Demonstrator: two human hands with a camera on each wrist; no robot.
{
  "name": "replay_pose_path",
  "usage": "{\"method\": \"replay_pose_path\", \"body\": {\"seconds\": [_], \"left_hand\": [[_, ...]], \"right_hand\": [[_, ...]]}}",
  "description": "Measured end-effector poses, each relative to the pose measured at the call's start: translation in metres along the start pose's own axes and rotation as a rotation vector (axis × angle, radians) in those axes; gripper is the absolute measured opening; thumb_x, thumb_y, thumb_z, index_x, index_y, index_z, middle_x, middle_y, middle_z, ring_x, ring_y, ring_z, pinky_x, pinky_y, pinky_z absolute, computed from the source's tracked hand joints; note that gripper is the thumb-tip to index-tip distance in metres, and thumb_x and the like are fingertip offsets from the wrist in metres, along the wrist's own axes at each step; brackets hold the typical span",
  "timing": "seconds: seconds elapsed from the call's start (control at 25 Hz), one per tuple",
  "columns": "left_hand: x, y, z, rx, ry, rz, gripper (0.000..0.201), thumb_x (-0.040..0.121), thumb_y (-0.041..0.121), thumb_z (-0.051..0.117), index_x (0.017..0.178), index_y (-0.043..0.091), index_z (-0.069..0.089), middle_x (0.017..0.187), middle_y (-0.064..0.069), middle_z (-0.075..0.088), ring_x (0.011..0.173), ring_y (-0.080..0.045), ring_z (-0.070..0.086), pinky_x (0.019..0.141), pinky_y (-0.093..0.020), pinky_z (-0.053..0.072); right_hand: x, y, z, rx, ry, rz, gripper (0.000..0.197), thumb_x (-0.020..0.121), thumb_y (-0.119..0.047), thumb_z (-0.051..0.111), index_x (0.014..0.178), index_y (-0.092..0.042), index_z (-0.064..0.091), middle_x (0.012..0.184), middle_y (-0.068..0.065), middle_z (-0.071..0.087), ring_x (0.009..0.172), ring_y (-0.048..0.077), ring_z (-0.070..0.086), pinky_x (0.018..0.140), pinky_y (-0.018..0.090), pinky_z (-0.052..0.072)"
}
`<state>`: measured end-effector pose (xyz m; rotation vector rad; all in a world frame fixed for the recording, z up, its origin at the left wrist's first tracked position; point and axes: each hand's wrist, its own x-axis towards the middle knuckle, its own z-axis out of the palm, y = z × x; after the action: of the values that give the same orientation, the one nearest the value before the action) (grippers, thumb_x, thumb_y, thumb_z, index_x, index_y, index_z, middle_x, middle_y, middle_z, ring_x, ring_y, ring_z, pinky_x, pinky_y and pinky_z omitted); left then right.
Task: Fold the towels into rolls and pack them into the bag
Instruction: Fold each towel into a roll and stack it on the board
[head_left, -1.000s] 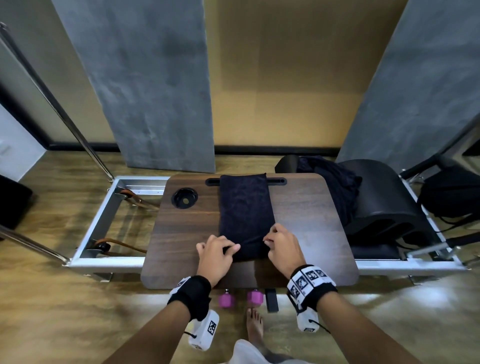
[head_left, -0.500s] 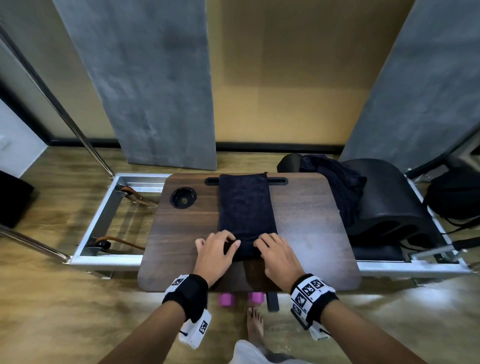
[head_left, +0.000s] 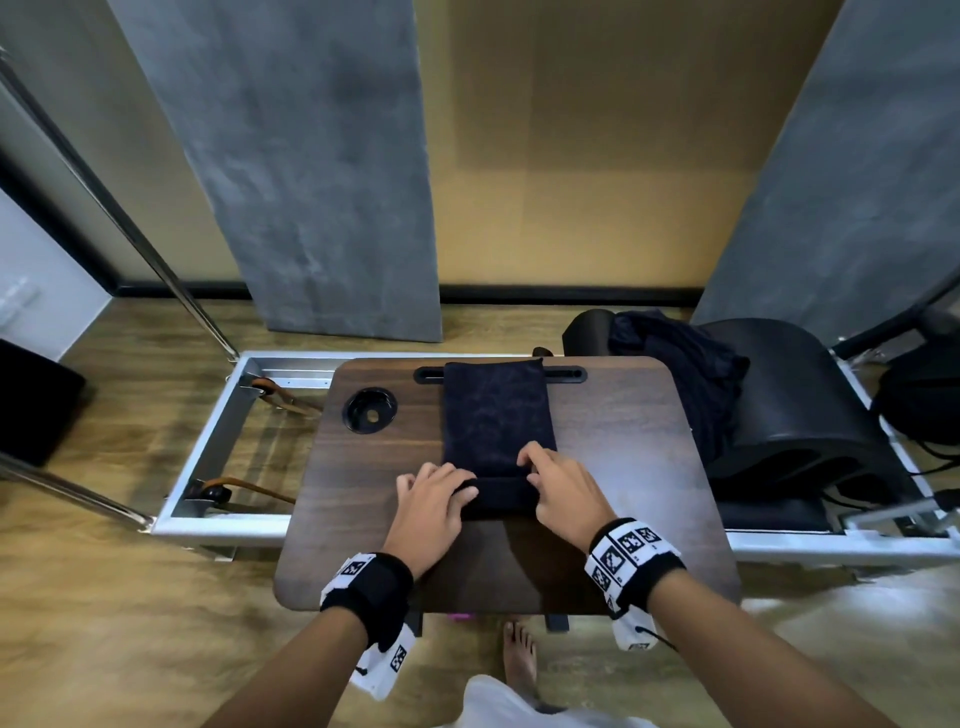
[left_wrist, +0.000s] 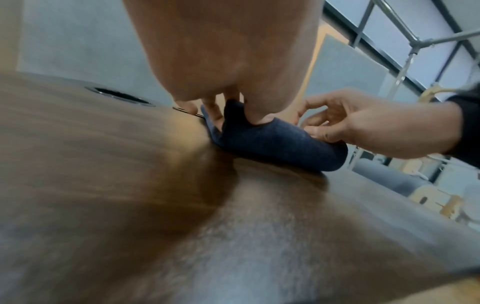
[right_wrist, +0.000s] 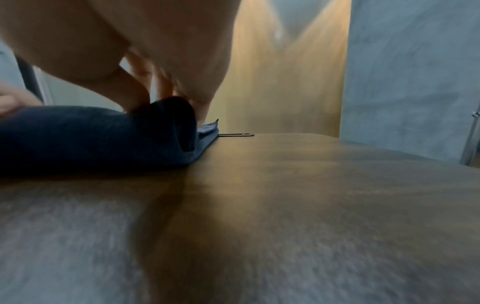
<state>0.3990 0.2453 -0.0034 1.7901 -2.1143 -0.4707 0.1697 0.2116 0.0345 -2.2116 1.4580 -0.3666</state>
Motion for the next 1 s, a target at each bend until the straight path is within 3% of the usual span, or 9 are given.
{"method": "replay_pose_path", "body": {"seconds": [0.08, 0.2, 0.36, 0.48, 0.64, 0.76, 0.84, 0.92, 1.0], "left_hand": [[0.011, -0.003, 0.003, -0.060, -0.006, -0.061, 0.023, 0.112, 0.030, 0.047, 0.123, 0.032, 0.066, 0.109, 0.018, 0.062, 0.105, -0.011, 0.050, 0.093, -0.040, 0.030], [0.024, -0.008, 0.003, -0.068, -0.022, -0.090, 0.025, 0.113, 0.027, 0.039, 0.120, 0.036, 0.061, 0.109, 0.018, 0.063, 0.102, -0.013, 0.050, 0.091, -0.040, 0.029], [0.027, -0.006, 0.001, -0.051, -0.003, -0.027, 0.019, 0.112, 0.032, 0.033, 0.123, 0.041, 0.046, 0.112, 0.018, 0.057, 0.104, -0.010, 0.053, 0.093, -0.040, 0.032], [0.025, -0.013, 0.000, -0.038, 0.032, -0.004, 0.026, 0.111, 0.052, 0.030, 0.119, 0.040, 0.052, 0.117, 0.015, 0.047, 0.108, -0.009, 0.052, 0.095, -0.042, 0.040], [0.026, -0.023, -0.007, 0.093, 0.007, 0.059, 0.051, 0.097, 0.077, 0.047, 0.126, 0.039, 0.064, 0.121, 0.015, 0.047, 0.117, -0.006, 0.043, 0.095, -0.034, 0.033], [0.035, -0.026, -0.010, 0.051, 0.012, 0.063, 0.052, 0.099, 0.068, 0.046, 0.123, 0.030, 0.071, 0.115, 0.017, 0.058, 0.113, -0.009, 0.051, 0.094, -0.034, 0.031], [0.043, -0.025, -0.011, 0.014, 0.046, 0.030, 0.042, 0.103, 0.059, 0.042, 0.116, 0.030, 0.070, 0.110, 0.019, 0.063, 0.108, -0.010, 0.055, 0.091, -0.035, 0.029], [0.050, -0.024, -0.010, 0.003, 0.052, -0.003, 0.030, 0.106, 0.052, 0.044, 0.111, 0.033, 0.067, 0.107, 0.018, 0.066, 0.106, -0.010, 0.055, 0.088, -0.035, 0.025], [0.059, -0.023, -0.010, -0.011, 0.036, -0.042, 0.019, 0.107, 0.044, 0.052, 0.105, 0.036, 0.068, 0.100, 0.018, 0.066, 0.102, -0.008, 0.055, 0.087, -0.037, 0.023]], "right_hand": [[-0.004, 0.002, 0.004, -0.061, 0.088, -0.060, 0.018, 0.103, -0.027, 0.058, 0.120, -0.023, 0.054, 0.114, -0.004, 0.060, 0.102, 0.020, 0.058, 0.077, 0.028, 0.043], [-0.005, 0.008, 0.012, -0.168, -0.025, -0.109, 0.052, 0.096, -0.056, 0.059, 0.139, -0.027, 0.048, 0.132, -0.009, 0.056, 0.121, 0.014, 0.050, 0.098, 0.034, 0.044], [0.007, 0.017, 0.012, -0.210, -0.064, -0.102, 0.043, 0.101, -0.030, 0.060, 0.143, -0.025, 0.051, 0.140, -0.006, 0.053, 0.128, 0.016, 0.049, 0.106, 0.033, 0.040], [0.016, 0.018, 0.008, -0.273, -0.017, -0.101, 0.034, 0.102, -0.026, 0.058, 0.135, -0.023, 0.061, 0.138, -0.002, 0.049, 0.132, 0.020, 0.044, 0.109, 0.037, 0.036], [0.030, 0.016, 0.007, -0.254, -0.029, -0.097, 0.032, 0.100, -0.017, 0.056, 0.131, -0.023, 0.060, 0.121, -0.004, 0.059, 0.117, 0.021, 0.053, 0.101, 0.037, 0.038], [0.039, 0.016, -0.001, -0.134, -0.017, -0.107, 0.035, 0.100, -0.015, 0.059, 0.129, -0.027, 0.045, 0.106, -0.004, 0.066, 0.098, 0.019, 0.057, 0.090, 0.035, 0.045], [0.039, 0.020, -0.006, -0.045, -0.020, -0.099, 0.029, 0.103, -0.032, 0.059, 0.127, -0.028, 0.043, 0.105, -0.005, 0.064, 0.093, 0.017, 0.056, 0.087, 0.036, 0.048], [0.037, 0.025, -0.009, -0.010, -0.115, -0.099, 0.047, 0.096, -0.054, 0.062, 0.131, -0.029, 0.043, 0.121, -0.009, 0.056, 0.105, 0.012, 0.053, 0.092, 0.033, 0.045], [0.035, 0.030, -0.007, -0.052, -0.169, -0.113, 0.053, 0.094, -0.049, 0.067, 0.137, -0.029, 0.043, 0.133, -0.010, 0.048, 0.118, 0.012, 0.051, 0.101, 0.032, 0.044]]}}
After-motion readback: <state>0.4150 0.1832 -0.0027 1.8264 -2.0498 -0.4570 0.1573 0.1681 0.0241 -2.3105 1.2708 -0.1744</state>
